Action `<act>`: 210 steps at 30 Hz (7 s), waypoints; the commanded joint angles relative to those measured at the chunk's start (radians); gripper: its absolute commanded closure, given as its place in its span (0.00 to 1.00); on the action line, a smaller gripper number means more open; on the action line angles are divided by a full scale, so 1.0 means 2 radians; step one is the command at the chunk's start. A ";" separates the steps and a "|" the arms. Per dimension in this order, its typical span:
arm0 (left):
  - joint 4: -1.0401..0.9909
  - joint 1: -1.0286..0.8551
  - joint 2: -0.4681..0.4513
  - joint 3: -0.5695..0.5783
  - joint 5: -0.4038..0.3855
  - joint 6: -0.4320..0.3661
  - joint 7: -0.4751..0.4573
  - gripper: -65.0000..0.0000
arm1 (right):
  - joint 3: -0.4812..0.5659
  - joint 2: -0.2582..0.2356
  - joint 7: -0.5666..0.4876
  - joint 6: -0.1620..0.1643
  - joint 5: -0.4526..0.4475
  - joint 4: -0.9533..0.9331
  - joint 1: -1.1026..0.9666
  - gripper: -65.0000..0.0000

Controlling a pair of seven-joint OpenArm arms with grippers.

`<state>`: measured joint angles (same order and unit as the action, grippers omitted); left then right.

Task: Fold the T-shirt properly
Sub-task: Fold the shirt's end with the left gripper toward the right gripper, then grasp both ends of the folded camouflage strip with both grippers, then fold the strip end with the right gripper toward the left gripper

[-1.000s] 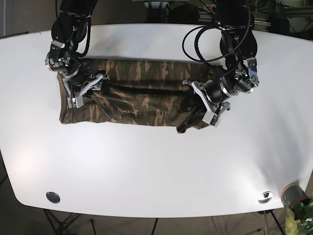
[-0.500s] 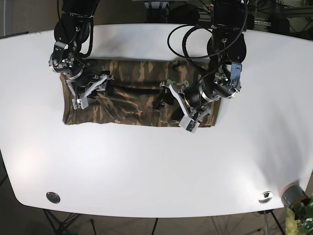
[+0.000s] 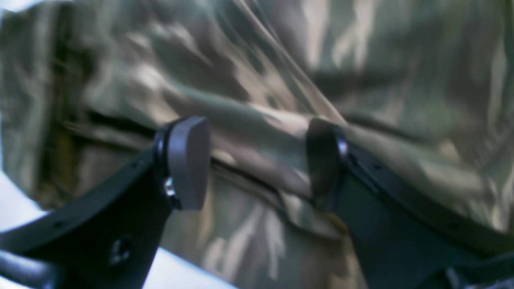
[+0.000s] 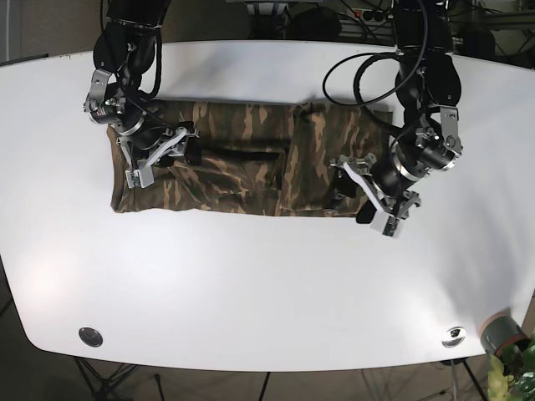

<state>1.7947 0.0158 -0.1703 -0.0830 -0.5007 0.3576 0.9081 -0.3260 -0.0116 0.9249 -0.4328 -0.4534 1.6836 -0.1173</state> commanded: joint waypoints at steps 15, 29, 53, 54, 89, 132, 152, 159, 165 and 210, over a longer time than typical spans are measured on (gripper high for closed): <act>-0.278 0.105 -0.015 0.079 -0.006 0.003 -0.156 0.39 | 0.000 -0.015 -0.009 -0.002 -0.032 0.019 0.002 0.43; -0.109 0.084 -0.025 0.017 -0.009 0.002 -0.154 0.39 | -0.024 -0.014 -0.006 -0.002 -0.079 0.105 0.005 0.43; -0.058 -0.098 -0.053 -0.043 -0.009 0.089 -0.157 0.39 | -0.181 -0.117 0.041 0.000 -0.193 -0.178 0.070 0.43; -0.068 -0.098 -0.053 -0.049 -0.009 0.089 -0.157 0.39 | -0.179 -0.117 0.041 -0.001 -0.193 -0.178 0.067 0.43; -0.216 -0.034 -0.054 -0.059 -0.006 0.092 -0.157 0.39 | -0.092 -0.049 0.026 0.004 -0.124 -0.127 0.038 0.96; -0.053 -0.093 -0.059 -0.052 -0.010 0.038 -0.154 0.44 | 0.022 -0.022 0.026 0.004 -0.028 0.113 -0.002 0.97; -0.200 -0.049 -0.045 -0.011 -0.048 0.118 -0.157 0.88 | 0.025 -0.021 0.026 0.037 -0.032 0.137 -0.002 0.97; -0.269 -0.020 -0.046 -0.008 -0.048 0.119 -0.157 0.88 | 0.074 0.000 0.017 0.039 -0.031 0.138 -0.001 0.97; -0.278 -0.020 -0.046 -0.008 -0.048 0.119 -0.157 0.88 | 0.132 0.044 -0.008 0.039 -0.026 0.144 -0.002 0.97; -0.289 -0.027 -0.043 0.003 -0.048 0.119 -0.156 0.88 | 0.373 0.084 -0.119 0.142 0.005 -0.070 0.136 0.24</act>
<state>1.2163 -0.0330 -0.2504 -0.0822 -0.6498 0.6140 0.5323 0.4187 0.1421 0.7071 -0.1417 -0.4263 1.5238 0.1276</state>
